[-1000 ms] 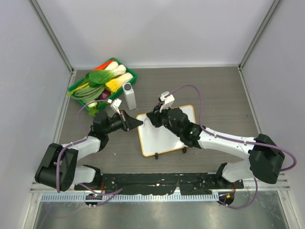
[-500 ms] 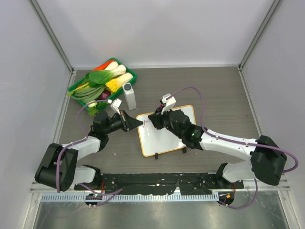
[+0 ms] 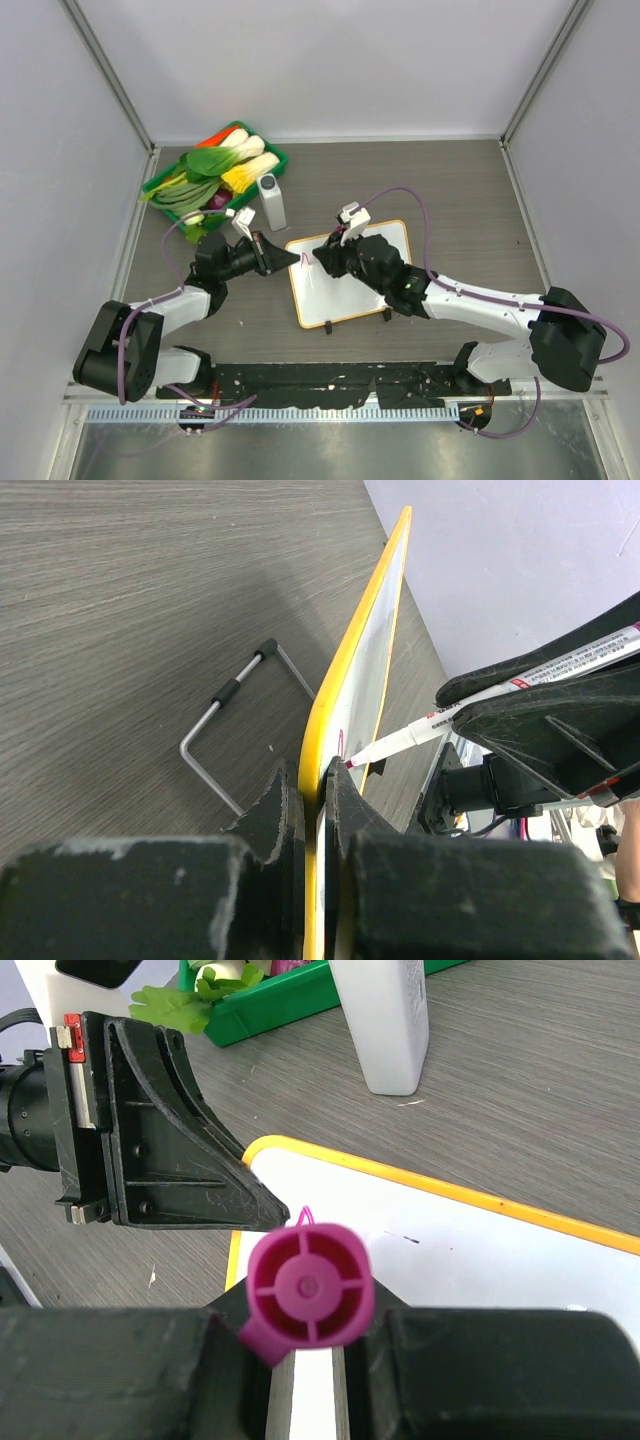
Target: Write a sentence on the whiteboard
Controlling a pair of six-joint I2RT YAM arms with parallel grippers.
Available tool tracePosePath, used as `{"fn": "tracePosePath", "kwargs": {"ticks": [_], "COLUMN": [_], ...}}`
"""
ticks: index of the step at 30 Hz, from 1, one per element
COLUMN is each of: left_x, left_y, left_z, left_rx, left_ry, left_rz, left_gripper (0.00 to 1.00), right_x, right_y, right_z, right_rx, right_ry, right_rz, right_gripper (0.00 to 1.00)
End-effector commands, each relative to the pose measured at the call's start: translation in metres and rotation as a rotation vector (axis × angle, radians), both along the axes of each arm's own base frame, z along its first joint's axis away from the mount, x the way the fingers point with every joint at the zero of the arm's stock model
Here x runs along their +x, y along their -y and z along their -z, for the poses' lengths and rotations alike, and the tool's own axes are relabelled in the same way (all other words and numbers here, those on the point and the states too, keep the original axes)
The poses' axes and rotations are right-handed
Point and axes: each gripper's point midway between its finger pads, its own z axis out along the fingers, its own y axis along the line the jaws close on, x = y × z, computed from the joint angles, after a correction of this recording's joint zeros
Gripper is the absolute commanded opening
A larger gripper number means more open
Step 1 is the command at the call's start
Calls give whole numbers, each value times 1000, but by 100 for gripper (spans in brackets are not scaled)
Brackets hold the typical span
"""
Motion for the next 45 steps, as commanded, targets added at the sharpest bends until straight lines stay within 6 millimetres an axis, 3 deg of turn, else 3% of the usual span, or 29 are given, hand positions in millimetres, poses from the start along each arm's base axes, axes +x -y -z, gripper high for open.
{"fn": "tracePosePath", "kwargs": {"ticks": [1, 13, 20, 32, 45], "left_x": [9, 9, 8, 8, 8], "left_y": [-6, -5, -5, -5, -6], "left_z": [9, 9, 9, 8, 7], "left_rx": [86, 89, 91, 94, 99], "left_ry": [64, 64, 67, 72, 76], "left_rz": [-33, -31, -30, -32, -37], "left_gripper": [0, 0, 0, 0, 0], "right_x": [1, 23, 33, 37, 41], "right_y": [19, 17, 20, 10, 12], "right_z": [42, 7, -2, -20, -45], "right_rx": [-154, -110, -116, -59, 53], "right_ry": [-49, 35, 60, 92, 133], "right_rz": [44, 129, 180, 171, 213], "right_gripper": [1, 1, 1, 1, 1]}}
